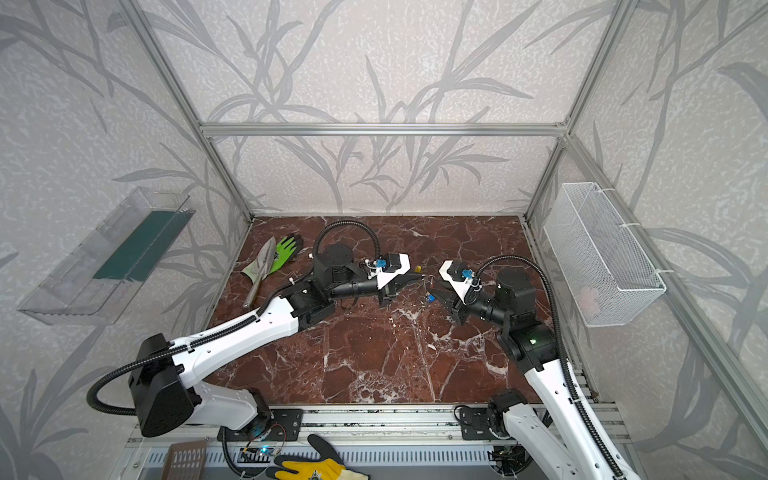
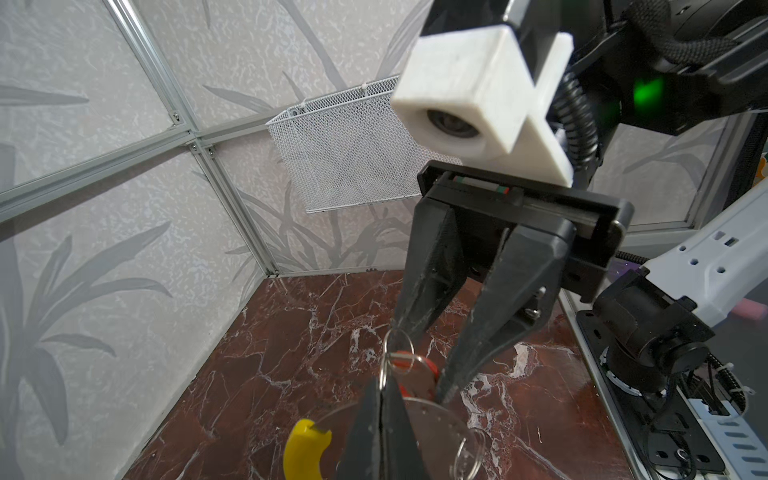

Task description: Put the keys on the keyring

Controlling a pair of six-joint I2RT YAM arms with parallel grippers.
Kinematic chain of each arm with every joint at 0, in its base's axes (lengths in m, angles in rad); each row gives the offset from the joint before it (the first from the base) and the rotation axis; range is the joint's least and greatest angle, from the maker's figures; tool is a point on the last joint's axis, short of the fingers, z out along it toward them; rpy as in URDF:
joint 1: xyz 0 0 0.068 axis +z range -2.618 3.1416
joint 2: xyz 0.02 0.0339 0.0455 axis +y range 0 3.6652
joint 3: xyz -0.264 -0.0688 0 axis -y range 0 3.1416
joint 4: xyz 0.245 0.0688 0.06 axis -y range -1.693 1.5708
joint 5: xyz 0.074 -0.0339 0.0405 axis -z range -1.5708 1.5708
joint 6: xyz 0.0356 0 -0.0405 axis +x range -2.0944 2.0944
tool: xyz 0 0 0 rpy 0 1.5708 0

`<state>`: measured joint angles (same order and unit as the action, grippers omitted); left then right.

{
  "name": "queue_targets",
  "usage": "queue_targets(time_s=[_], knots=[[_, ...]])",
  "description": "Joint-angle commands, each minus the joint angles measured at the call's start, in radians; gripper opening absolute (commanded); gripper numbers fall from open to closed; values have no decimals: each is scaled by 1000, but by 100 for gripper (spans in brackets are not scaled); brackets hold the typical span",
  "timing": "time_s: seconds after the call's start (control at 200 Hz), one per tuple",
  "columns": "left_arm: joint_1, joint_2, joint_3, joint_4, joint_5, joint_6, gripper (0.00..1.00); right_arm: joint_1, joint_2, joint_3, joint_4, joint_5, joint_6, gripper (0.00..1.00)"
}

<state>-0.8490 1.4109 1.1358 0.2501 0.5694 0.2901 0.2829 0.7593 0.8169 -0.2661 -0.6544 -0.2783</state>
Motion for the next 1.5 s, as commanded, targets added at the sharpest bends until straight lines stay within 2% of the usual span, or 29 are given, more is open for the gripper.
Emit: queue_targets(time_s=[0.0, 0.14, 0.635, 0.83, 1.495], knots=[[-5, -36, -11, 78, -12, -23, 0, -1, 6, -6, 53, -5, 27, 25], [-5, -38, -16, 104, -27, -34, 0, -1, 12, -9, 56, -28, 19, 15], [-7, -10, -19, 182, -31, -75, 0, 6, 12, -10, 75, 10, -10, 10], [-7, 1, -22, 223, -28, -99, 0, 7, 22, -7, 60, -5, -41, 0], [-6, 43, -42, 321, 47, -178, 0, 12, 80, 39, 18, -91, -127, 0]])
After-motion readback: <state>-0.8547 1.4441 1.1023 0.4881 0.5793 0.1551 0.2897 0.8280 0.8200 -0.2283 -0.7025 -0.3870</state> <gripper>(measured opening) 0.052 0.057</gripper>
